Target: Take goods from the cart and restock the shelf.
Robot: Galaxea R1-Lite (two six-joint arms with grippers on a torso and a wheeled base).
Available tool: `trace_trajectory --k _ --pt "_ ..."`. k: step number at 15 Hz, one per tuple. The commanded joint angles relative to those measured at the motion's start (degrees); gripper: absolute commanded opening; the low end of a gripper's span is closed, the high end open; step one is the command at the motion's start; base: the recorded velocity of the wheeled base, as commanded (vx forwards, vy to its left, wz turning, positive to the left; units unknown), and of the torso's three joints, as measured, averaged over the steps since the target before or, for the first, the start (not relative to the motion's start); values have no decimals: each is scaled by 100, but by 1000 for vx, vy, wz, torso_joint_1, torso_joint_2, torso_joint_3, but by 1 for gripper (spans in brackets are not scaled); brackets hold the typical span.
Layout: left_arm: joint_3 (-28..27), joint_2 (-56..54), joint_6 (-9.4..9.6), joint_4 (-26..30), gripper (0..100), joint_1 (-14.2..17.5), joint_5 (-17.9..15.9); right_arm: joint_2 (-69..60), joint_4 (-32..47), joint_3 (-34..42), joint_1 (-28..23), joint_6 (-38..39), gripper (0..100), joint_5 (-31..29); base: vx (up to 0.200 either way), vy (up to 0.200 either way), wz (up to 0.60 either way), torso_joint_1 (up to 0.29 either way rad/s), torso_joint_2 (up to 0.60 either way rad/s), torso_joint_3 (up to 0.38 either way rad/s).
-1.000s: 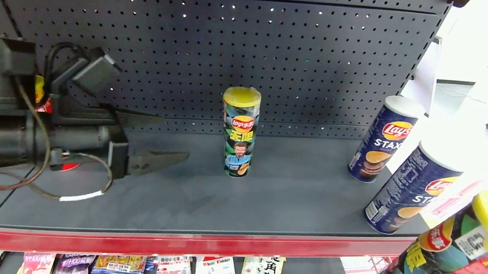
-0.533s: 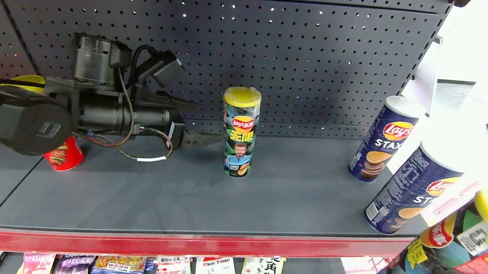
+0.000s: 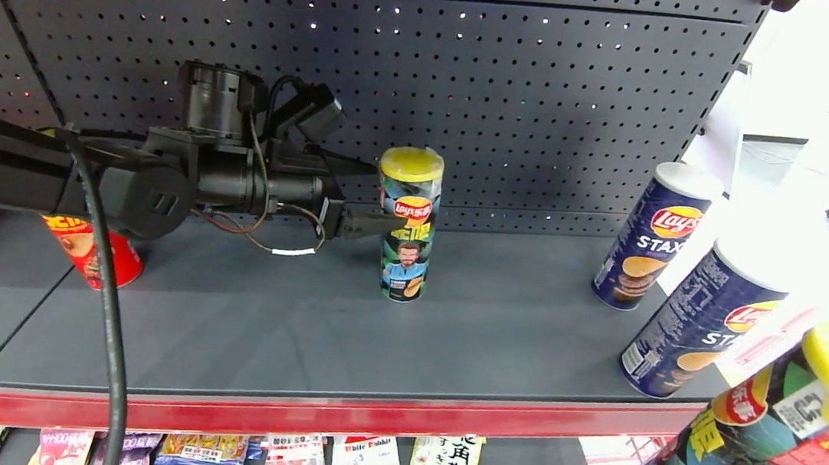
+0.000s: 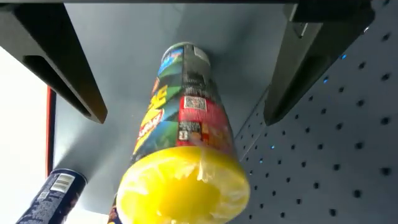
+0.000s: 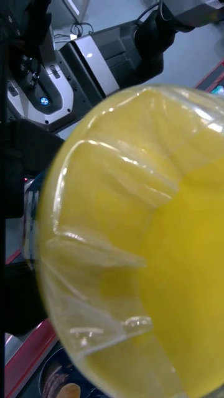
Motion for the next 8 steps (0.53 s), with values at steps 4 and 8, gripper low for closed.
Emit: trace_trajectory --k 4,8 --pt "-589 547 -21 -3 100 -173 -2 -26 0 18 0 1 0 -2 0 0 0 0 0 0" --pt "-984 784 -21 6 100 -190 -20 -26 9 10 -9 1 0 -2 0 0 0 0 0 0"
